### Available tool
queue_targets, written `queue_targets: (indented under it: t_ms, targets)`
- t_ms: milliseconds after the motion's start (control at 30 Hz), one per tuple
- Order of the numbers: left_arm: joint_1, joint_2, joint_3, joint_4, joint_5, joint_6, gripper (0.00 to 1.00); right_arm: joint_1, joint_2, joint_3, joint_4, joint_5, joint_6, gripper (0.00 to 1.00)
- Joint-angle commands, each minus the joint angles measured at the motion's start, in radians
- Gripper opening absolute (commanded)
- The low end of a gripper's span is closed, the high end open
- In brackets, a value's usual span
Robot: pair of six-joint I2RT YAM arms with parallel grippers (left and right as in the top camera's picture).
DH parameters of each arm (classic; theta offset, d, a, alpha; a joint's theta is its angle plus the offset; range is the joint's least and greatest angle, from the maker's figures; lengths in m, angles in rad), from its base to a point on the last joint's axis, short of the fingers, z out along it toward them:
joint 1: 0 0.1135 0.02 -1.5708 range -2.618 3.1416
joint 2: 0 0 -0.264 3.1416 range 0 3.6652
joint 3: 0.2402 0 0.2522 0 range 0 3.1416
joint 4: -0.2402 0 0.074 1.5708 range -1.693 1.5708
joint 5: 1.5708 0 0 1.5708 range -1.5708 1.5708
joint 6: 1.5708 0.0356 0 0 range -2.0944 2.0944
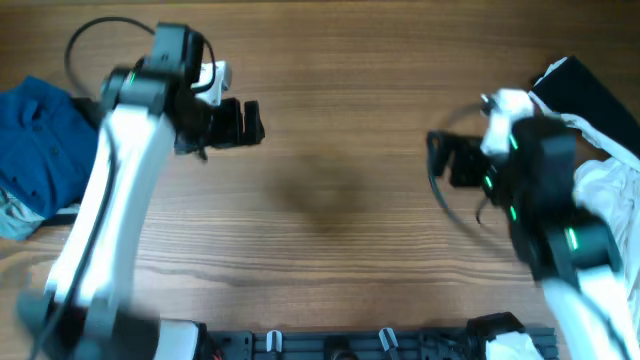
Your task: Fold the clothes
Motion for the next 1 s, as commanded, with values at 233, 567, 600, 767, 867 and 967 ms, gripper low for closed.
queue_targets:
  t_ms: [233,567,600,767,867,967]
  targets:
    - [-0.070,-0.869,-0.519,0.286,-0.120,0.020,1.00,0.023,-0.540,-0.199,-0.097,0.131,0.011,1.00]
    - [-0.070,-1.028,-0.519,0.083,-0.120,0.020,1.00,0.023,-0.537,-0.199,-0.241,0.128,0.011,1.00]
    - [-0.070,-1.027,-0.519,0.071,-0.120,0.020,1.00,0.023,-0.537,-0.199,-0.241,0.128,0.011,1.00]
    - [-0.070,-1.026,-0.519,0.058,-0.120,0.020,1.00,0.022,-0.575,-0.201,-0.248,0.129,0.005,1.00]
    - [-0.070,-1.026,-0.519,0.058,-0.120,0.020,1.00,0.022,-0.627,-0.215,-0.240,0.127,0.002,1.00]
    - [-0.070,-1.026,-0.519,0.058,-0.120,0.020,1.00,0.021,-0.736,-0.303,-0.150,0.118,-0.070,1.00]
